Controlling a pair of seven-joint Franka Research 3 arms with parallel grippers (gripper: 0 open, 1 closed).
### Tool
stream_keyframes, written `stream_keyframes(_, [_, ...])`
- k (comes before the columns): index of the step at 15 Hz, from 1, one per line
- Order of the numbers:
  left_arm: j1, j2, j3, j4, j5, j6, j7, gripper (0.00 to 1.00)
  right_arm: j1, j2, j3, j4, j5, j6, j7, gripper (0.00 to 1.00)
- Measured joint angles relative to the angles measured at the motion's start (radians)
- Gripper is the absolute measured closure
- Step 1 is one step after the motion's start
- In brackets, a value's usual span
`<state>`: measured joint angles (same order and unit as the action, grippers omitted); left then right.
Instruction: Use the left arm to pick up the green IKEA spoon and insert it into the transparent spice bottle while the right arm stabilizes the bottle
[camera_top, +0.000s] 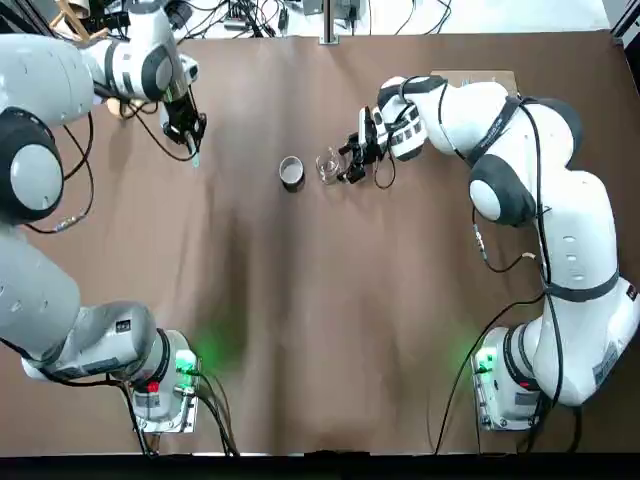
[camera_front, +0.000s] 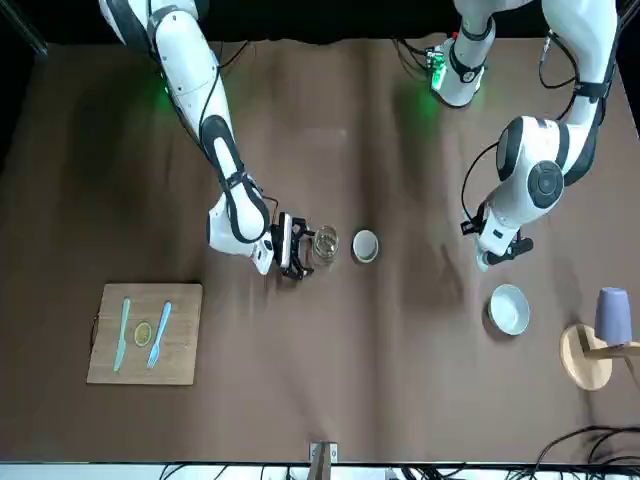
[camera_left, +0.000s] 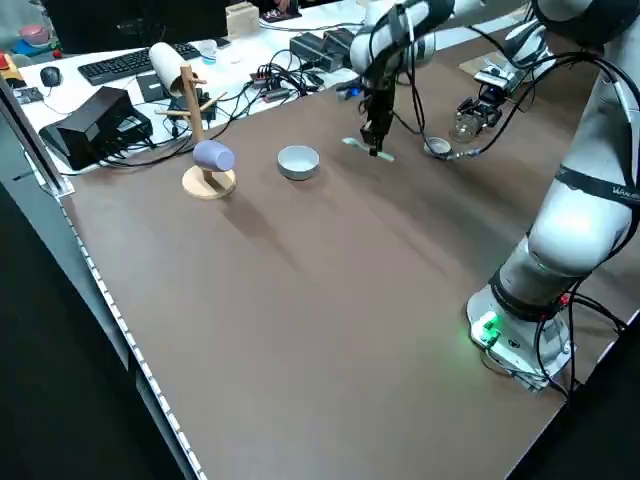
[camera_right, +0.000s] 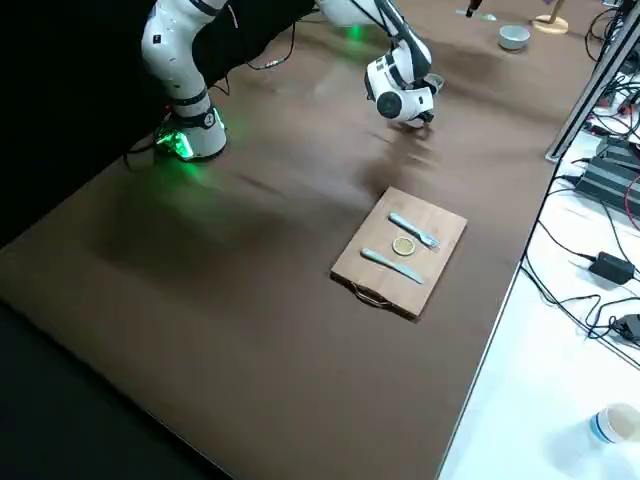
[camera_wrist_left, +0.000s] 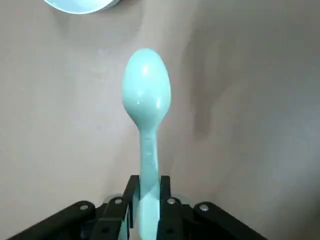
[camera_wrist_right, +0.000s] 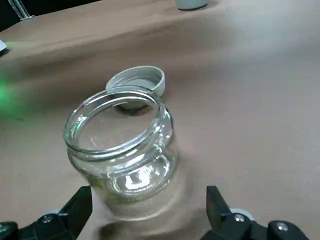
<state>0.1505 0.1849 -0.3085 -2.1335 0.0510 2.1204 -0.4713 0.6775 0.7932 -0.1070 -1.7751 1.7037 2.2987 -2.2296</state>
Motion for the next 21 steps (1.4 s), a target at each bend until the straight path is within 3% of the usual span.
stream_keyframes(8, [-0.006,0.000,-0.065,0.264,-0.206,-0.355,-0.012,0.80,0.017,0.010,0.000,-0.001,0.000,-0.058,-0.035,0.00])
stream_keyframes(11, [-0.008,0.005,-0.094,0.292,-0.288,-0.372,-0.062,0.80,0.017,0.010,-0.001,-0.001,0.000,-0.058,-0.037,0.00])
stream_keyframes(14, [-0.020,0.040,-0.103,0.321,-0.444,-0.389,-0.122,0.80,0.017,0.011,-0.001,0.001,0.002,-0.059,-0.036,0.00])
stream_keyframes(21, [-0.015,0.094,-0.104,0.377,-0.561,-0.426,-0.199,0.80,0.016,0.020,-0.002,0.015,0.004,-0.060,-0.034,0.00])
